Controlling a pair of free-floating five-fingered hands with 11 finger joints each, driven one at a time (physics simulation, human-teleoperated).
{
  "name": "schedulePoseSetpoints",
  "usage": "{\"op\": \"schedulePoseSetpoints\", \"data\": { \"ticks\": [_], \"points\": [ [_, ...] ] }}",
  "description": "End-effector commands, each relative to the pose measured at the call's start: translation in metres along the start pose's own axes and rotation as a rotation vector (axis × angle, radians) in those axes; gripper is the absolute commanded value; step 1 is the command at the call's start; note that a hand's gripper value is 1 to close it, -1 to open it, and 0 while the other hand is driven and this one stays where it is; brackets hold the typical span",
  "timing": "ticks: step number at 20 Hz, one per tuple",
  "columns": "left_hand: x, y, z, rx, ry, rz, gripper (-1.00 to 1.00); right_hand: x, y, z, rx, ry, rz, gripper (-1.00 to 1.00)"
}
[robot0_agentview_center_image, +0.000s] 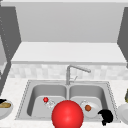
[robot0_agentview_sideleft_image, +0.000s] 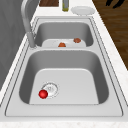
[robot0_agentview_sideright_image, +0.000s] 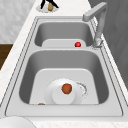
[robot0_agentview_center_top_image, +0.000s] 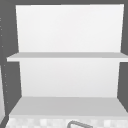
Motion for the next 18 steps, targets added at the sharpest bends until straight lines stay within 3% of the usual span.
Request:
{"op": "schedulePoseSetpoints", "data": {
  "ticks": [1, 2, 3, 4, 6, 8, 10, 12, 14, 18],
  "points": [
    [-0.006, -0.007, 0.004, -0.005, -0.012, 0.009, -1.00, 0.000, 0.000, 0.000, 0.000, 0.000, 0.000, 0.00],
    [-0.006, -0.007, 0.005, -0.003, -0.013, 0.009, -1.00, 0.000, 0.000, 0.000, 0.000, 0.000, 0.000, 0.00],
    [-0.005, -0.006, 0.006, 0.000, -0.016, 0.008, 1.00, 0.000, 0.000, 0.000, 0.000, 0.000, 0.000, 0.00],
    [-0.002, -0.002, 0.010, -0.014, -0.031, 0.027, 1.00, 0.000, 0.000, 0.000, 0.000, 0.000, 0.000, 0.00],
    [0.005, 0.002, 0.016, 0.010, -0.048, -0.002, 1.00, 0.000, 0.000, 0.000, 0.000, 0.000, 0.000, 0.00],
    [0.014, -0.002, 0.013, 0.010, -0.065, -0.063, 1.00, 0.000, 0.000, 0.000, 0.000, 0.000, 0.000, 0.00],
    [0.024, -0.008, 0.010, -0.011, -0.074, -0.134, 1.00, 0.000, 0.000, 0.000, 0.000, 0.000, 0.000, 0.00],
    [0.025, -0.011, 0.010, -0.001, -0.054, -0.132, 1.00, 0.000, 0.000, 0.000, 0.000, 0.000, 0.000, 0.00],
    [0.021, -0.010, 0.010, 0.007, -0.057, -0.144, 1.00, 0.000, 0.000, 0.000, 0.000, 0.000, 0.000, 0.00],
    [0.017, 0.000, 0.009, -0.004, -0.054, -0.190, 1.00, 0.000, 0.000, 0.000, 0.000, 0.000, 0.000, 0.00]
  ]
}}
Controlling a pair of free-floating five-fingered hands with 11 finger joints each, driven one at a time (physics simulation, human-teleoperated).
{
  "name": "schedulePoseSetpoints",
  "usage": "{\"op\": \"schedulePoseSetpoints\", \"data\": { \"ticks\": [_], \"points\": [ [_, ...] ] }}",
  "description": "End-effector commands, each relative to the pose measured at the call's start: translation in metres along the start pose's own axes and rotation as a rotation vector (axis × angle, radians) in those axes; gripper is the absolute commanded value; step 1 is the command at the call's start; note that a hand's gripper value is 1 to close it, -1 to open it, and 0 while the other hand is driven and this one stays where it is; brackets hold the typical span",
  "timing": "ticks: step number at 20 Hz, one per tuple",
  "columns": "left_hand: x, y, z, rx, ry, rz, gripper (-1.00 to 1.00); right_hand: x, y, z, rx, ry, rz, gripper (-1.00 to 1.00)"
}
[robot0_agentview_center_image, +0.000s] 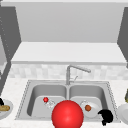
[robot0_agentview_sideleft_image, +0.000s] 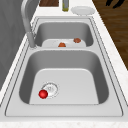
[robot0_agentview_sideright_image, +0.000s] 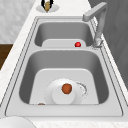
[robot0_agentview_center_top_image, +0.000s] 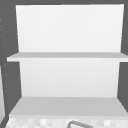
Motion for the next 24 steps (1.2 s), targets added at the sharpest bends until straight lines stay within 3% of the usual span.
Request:
{"op": "schedulePoseSetpoints", "data": {
  "ticks": [1, 4, 7, 12, 24],
  "points": [
    [-0.005, 0.003, -0.002, -0.020, -0.014, 0.013, 1.00, 0.000, 0.000, 0.000, 0.000, 0.000, 0.000, 0.00],
    [-0.006, 0.013, -0.007, -0.019, -0.019, 0.028, 1.00, 0.000, 0.000, 0.000, 0.000, 0.000, 0.000, 0.00],
    [-0.012, 0.018, -0.019, -0.014, 0.004, 0.007, 1.00, 0.000, 0.000, 0.000, 0.000, 0.000, 0.000, 0.00],
    [-0.017, 0.025, -0.041, -0.017, 0.013, 0.001, 1.00, 0.000, 0.000, 0.000, 0.000, 0.000, 0.000, 0.00],
    [-0.017, 0.031, -0.116, -0.038, 0.038, 0.018, 1.00, 0.000, 0.000, 0.000, 0.000, 0.000, 0.000, 0.00]
  ]
}}
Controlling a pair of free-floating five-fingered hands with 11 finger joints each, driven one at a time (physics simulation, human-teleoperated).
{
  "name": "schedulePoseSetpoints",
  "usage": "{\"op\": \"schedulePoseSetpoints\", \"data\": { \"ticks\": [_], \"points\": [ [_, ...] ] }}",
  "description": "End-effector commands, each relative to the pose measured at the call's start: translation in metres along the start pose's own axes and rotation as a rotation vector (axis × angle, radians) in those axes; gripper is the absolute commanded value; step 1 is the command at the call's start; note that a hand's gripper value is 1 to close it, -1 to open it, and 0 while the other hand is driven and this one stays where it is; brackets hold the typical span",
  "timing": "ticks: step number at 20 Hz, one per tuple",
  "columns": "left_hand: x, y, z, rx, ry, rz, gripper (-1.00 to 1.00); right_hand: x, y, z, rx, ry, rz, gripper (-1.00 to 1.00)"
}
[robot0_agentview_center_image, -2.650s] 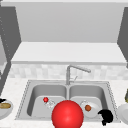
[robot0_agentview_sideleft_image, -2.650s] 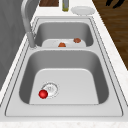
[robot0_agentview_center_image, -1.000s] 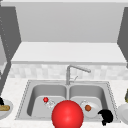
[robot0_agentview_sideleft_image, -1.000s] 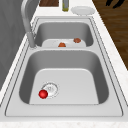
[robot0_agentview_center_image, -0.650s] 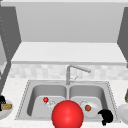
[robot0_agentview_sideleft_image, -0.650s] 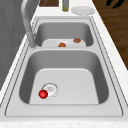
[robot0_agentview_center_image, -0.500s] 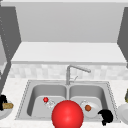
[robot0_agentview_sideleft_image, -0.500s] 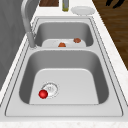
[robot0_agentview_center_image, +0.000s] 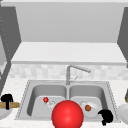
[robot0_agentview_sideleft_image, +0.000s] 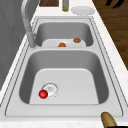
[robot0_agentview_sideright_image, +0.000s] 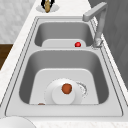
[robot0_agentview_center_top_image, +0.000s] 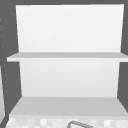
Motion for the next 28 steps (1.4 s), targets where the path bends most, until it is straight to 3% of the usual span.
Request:
{"op": "schedulePoseSetpoints", "data": {
  "ticks": [1, 11, 15, 28],
  "points": [
    [0.003, 0.008, -0.025, -0.032, 0.015, 0.018, 1.00, 0.000, 0.000, 0.000, 0.000, 0.000, 0.000, 0.00],
    [0.015, 0.037, -0.078, -0.076, 0.032, 0.027, 1.00, 0.000, 0.000, 0.000, 0.000, 0.000, 0.000, 0.00],
    [0.023, 0.050, -0.099, -0.087, 0.036, 0.009, 1.00, 0.000, 0.000, 0.000, 0.000, 0.000, 0.000, 0.00],
    [0.084, 0.089, -0.166, -0.100, 0.050, -0.014, 1.00, 0.000, 0.000, 0.000, 0.000, 0.000, 0.000, 0.00]
  ]
}}
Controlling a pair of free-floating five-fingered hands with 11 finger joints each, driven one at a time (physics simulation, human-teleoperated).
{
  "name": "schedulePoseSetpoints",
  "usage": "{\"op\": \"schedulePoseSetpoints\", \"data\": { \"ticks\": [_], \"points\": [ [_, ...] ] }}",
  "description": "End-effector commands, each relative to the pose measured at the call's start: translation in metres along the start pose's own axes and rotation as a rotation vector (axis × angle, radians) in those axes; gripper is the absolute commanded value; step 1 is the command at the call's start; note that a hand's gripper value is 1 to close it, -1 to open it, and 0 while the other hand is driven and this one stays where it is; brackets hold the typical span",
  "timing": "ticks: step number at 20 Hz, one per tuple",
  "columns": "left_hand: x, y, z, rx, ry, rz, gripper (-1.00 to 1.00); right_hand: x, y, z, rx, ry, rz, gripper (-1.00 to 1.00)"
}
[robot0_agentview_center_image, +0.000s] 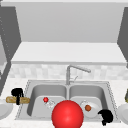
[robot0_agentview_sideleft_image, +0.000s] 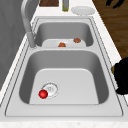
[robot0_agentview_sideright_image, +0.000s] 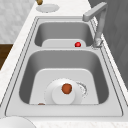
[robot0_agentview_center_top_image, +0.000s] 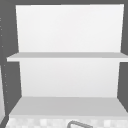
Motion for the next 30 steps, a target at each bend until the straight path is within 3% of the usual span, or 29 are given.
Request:
{"op": "schedulePoseSetpoints", "data": {
  "ticks": [1, 9, 12, 21, 30],
  "points": [
    [0.013, 0.016, -0.022, -0.055, 0.020, -0.024, 1.00, 0.000, 0.000, 0.000, 0.000, 0.000, 0.000, 0.00],
    [0.036, 0.045, -0.062, -0.088, 0.034, -0.023, 1.00, 0.000, 0.000, 0.000, 0.000, 0.000, 0.000, 0.00],
    [0.045, 0.057, -0.074, -0.090, 0.040, -0.003, 1.00, 0.000, 0.000, 0.000, 0.000, 0.000, 0.000, 0.00],
    [0.072, 0.091, -0.110, -0.104, 0.054, -0.001, 1.00, 0.000, 0.000, 0.000, 0.000, 0.000, 0.000, 0.00],
    [0.153, 0.109, -0.144, -0.093, 0.050, 0.001, 1.00, 0.000, 0.000, 0.000, 0.000, 0.000, 0.000, 0.00]
  ]
}}
